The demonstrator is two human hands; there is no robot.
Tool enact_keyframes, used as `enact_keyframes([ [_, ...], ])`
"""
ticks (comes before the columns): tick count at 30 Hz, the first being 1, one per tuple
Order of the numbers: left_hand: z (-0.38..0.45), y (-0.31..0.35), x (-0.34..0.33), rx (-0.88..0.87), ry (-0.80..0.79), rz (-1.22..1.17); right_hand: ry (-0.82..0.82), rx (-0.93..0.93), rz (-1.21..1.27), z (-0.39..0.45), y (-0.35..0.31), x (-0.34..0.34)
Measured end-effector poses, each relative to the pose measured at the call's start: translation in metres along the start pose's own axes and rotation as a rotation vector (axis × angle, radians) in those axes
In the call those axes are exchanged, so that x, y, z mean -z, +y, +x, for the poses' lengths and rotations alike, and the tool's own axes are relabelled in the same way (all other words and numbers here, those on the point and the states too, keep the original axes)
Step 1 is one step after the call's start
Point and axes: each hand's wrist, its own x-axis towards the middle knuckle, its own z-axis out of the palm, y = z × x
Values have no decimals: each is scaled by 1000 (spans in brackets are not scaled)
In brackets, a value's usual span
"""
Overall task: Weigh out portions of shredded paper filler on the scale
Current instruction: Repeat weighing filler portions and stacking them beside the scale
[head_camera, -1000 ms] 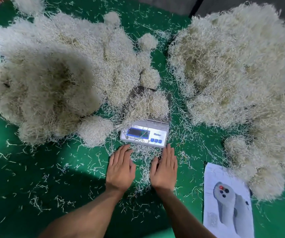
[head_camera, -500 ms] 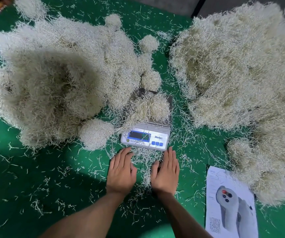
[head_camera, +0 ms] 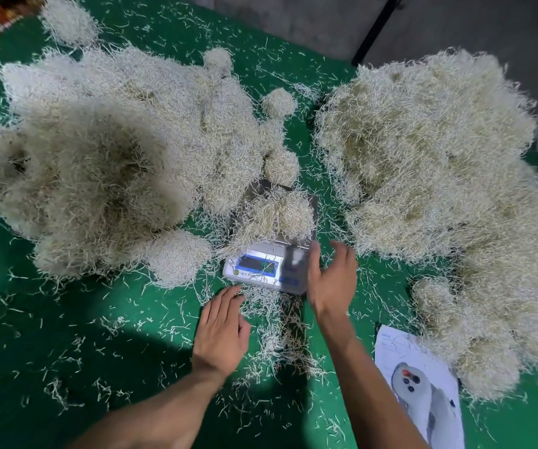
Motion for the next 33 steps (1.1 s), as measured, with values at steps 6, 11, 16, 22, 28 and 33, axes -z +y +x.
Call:
enact_keyframes([
  [6, 1, 2, 3, 7, 19, -48, -218, 255, -159, 43, -92, -12],
  [11, 2, 2, 4, 14, -7, -28, 15, -29, 342, -16, -43, -19],
  [16, 3, 3, 8, 27, -48, 7, -295, 427, 57, -88, 23, -29],
  [22, 1, 3, 8, 15, -48, 5, -766, 708, -324, -93, 46, -13],
  [28, 2, 1, 8, 6, -36, -3, -921, 625, -297, -102, 75, 19],
  [33, 0, 2, 6, -2, -16, 5, -756, 478, -203, -92, 74, 21],
])
